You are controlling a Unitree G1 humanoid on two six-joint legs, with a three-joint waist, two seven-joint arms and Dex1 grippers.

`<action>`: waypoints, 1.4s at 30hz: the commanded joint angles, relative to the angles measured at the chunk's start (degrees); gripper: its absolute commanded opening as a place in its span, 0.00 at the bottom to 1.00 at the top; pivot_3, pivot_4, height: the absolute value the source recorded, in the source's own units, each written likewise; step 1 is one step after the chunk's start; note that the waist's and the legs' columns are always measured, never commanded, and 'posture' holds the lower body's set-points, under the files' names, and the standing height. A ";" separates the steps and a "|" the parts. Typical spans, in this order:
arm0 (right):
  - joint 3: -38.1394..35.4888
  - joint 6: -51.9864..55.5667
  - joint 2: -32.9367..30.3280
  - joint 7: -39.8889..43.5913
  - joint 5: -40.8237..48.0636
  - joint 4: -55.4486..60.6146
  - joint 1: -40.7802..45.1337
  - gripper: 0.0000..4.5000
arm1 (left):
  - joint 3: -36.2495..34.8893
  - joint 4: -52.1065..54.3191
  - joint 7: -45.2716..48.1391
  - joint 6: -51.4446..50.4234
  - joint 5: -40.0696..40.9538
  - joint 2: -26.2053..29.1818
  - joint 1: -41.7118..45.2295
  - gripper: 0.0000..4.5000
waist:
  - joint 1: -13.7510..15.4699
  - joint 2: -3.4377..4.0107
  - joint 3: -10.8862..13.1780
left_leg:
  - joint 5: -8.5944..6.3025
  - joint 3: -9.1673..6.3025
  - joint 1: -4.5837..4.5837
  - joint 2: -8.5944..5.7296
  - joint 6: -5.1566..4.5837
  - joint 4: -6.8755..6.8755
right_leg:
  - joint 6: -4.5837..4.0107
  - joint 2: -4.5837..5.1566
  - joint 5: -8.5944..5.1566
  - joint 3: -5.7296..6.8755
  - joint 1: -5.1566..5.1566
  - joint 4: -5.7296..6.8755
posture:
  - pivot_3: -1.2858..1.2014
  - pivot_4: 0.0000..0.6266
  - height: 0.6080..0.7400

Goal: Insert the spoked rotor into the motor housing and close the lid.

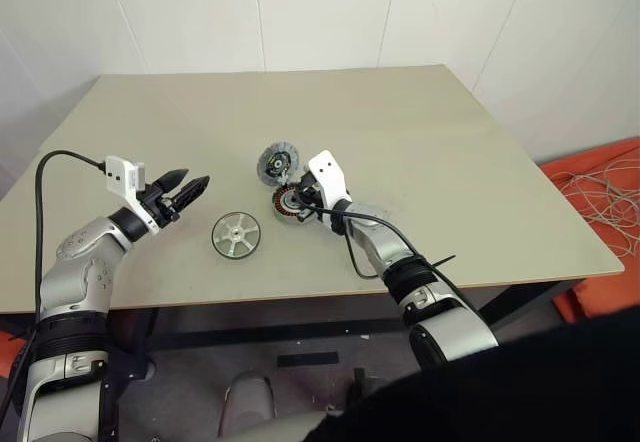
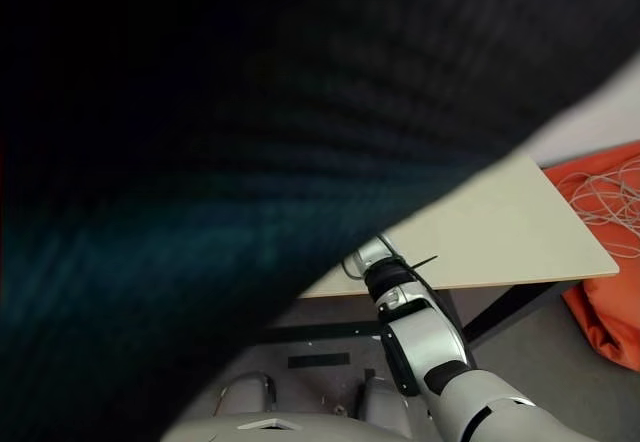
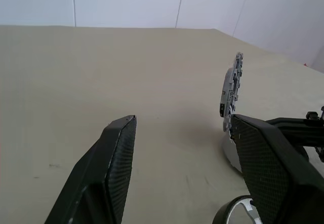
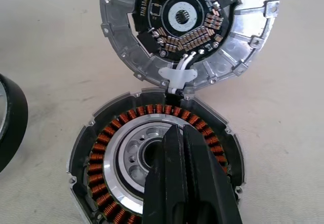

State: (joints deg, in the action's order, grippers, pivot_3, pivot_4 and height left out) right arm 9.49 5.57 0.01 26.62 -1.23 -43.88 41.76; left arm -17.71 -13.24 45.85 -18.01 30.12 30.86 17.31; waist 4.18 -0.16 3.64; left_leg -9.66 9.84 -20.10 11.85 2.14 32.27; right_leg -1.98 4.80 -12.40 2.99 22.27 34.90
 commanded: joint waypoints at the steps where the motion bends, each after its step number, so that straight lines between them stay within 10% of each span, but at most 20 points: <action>1: -0.99 0.38 -0.57 0.31 0.67 3.03 0.78 0.01 | -0.46 0.90 0.20 1.12 -0.05 0.30 1.03 0.70 | -0.03 0.00 0.00 | 0.00 0.00 -0.01 0.00 0.00 0.00 | 0.00 0.00 0.00 0.00 0.00 0.00 | 0.52 0.00 1.00; 27: -1.20 1.69 0.36 -3.04 -0.71 -3.24 1.29 0.01 | -1.01 1.73 -0.09 0.91 0.14 0.61 0.10 0.70 | -0.17 0.00 0.00 | 0.01 0.00 0.11 0.02 0.06 -0.02 | -0.12 -0.19 -0.03 -0.01 -0.06 -0.01 | 0.52 0.00 1.00; 42: 0.47 4.94 1.41 1.92 1.19 13.66 0.76 0.01 | -0.60 0.90 0.04 1.17 -0.05 0.33 0.87 0.70 | -0.17 0.00 0.00 | -0.06 -0.03 -0.20 0.10 0.18 -0.08 | -0.27 -0.33 -0.07 -0.01 0.22 -0.02 | 0.52 0.00 1.00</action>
State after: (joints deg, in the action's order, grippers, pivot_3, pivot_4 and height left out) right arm 9.79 10.17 1.10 28.14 -1.01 -33.00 42.15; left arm -17.69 -13.39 45.73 -17.97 30.10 30.74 17.18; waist 4.01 -0.16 3.64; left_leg -9.73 9.82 -20.31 11.94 2.33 32.19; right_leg -2.26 4.48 -12.47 2.97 22.50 34.88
